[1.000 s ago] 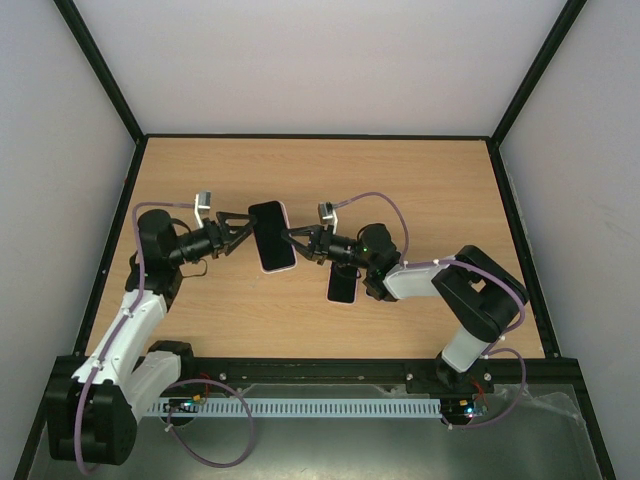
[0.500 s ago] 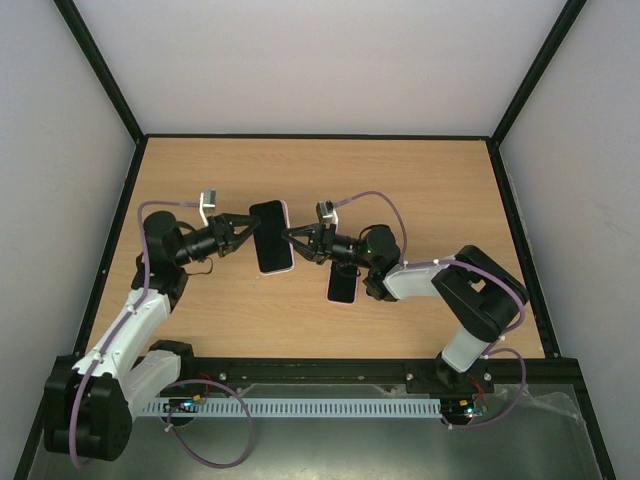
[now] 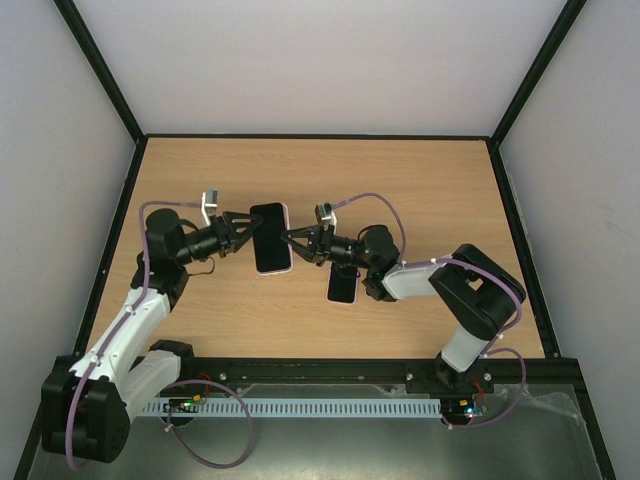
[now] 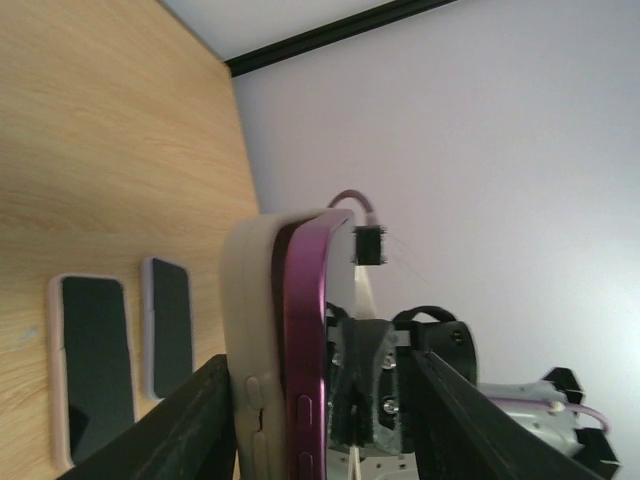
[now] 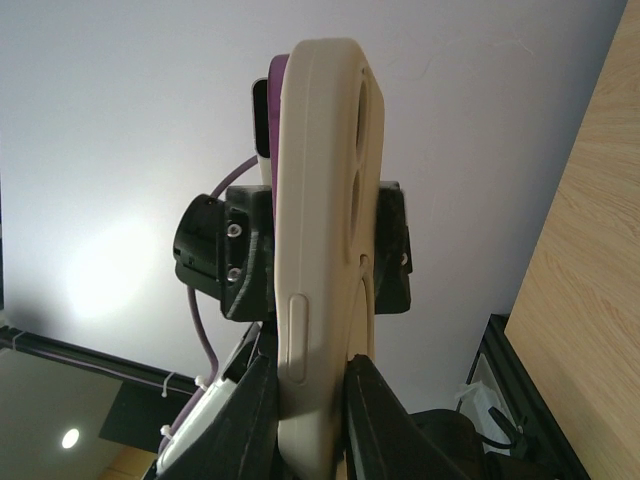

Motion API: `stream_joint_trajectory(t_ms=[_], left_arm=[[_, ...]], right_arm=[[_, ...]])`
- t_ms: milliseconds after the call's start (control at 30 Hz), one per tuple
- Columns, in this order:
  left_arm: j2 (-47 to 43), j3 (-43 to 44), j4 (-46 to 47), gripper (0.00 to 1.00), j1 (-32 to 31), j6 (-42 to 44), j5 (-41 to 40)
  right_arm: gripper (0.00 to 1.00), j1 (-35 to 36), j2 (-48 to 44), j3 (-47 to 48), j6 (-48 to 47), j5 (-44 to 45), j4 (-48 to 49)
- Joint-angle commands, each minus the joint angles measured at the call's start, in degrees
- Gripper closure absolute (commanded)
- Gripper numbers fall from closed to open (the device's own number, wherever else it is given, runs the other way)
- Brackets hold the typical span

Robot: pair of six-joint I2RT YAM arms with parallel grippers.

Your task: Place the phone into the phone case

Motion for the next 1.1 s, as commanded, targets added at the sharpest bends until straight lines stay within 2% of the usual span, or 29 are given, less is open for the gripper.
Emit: stream_joint_trajectory(t_ms=[0, 233, 433, 533, 633, 767, 833, 1067], left_arm=[[-1.98, -4.18, 16.48, 0.52, -0.3, -9.96, 2.7], [-2.28, -8.44, 32.64, 0.5, -0.32, -19.52, 1.62], [-0.39, -11.21, 47.97, 0.57, -0.32, -28.74, 0.45], [0.84, -11.92, 54.2, 0.57, -0.4, -31.62, -0.03], [2.23, -12.33, 57.84, 0.63, -0.48, -33.22, -0.38], [3.16, -11.72, 56.69, 0.73, -0.84, -31.8, -0.14], [3.11, -10.99, 52.24, 0.77, -1.23, -29.52, 0.01], [-0.81, -6.21, 28.07, 0.91, -2.4, -15.09, -0.6]], right_arm=[[0.86, 0.27, -0.56, 0.91, 1.9, -1.51, 9.25], [0.87, 0.31, 0.29, 0.76, 7.33, -2.25, 18.78], [0.87, 0.31, 0.52, 1.04, 10.56, -2.81, 23.18], [0.87, 0.31, 0.43, 1.12, 10.74, -3.05, 23.15], [0.86, 0.55, 0.55, 1.2, 11.29, -3.31, 23.82], [0.86, 0.97, 0.75, 1.63, 11.36, -4.16, 23.72], [0.84, 1.04, 0.77, 1.8, 11.39, -4.16, 23.22], [0.79, 1.01, 1.09, 3.0, 10.96, -3.76, 20.91]])
